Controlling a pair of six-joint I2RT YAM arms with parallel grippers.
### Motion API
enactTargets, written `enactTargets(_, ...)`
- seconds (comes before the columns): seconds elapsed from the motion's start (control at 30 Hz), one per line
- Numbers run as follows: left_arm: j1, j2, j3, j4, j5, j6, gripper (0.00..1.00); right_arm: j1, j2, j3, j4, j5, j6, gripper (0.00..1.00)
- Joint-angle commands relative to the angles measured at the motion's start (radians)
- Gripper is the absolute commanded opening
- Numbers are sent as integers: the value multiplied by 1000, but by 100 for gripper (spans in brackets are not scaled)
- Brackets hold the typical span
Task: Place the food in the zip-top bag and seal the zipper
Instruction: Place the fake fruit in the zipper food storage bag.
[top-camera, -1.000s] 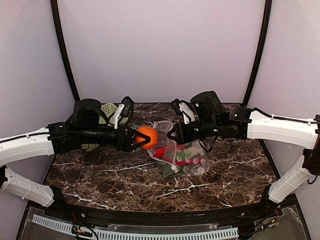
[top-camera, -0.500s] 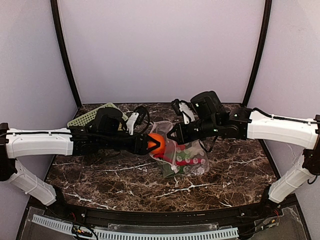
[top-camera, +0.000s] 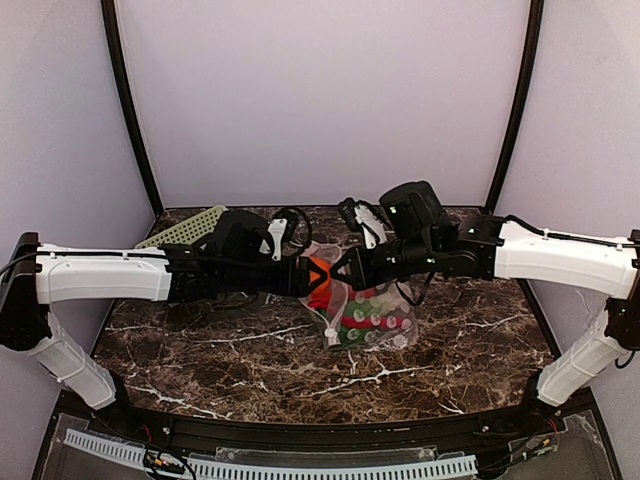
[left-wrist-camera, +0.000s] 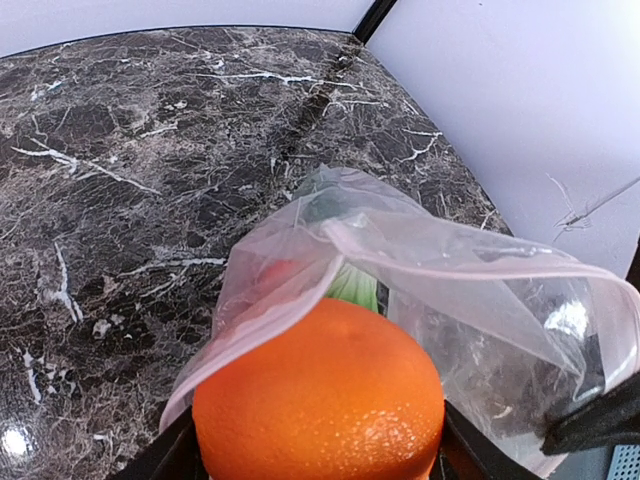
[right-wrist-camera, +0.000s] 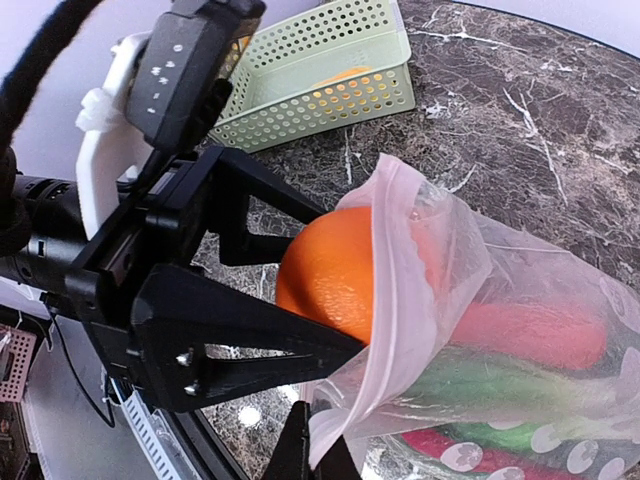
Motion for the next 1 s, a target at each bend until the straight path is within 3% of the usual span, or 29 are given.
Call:
enactTargets(0.0, -4, 44, 64, -24, -31, -19, 66, 12, 7, 35, 41, -14, -9, 0)
enactTargets(0.53, -7, 45, 73, -51, 41, -1, 87, 12, 13, 25, 42, 25, 3, 0)
enactTargets(0.8, -7, -64, 54, -42, 96, 24, 87, 12, 1, 19, 36, 39, 4, 0)
enactTargets(0.97, -7, -184, -28, -12, 104, -13, 80, 12, -6, 19, 34, 48, 4, 0)
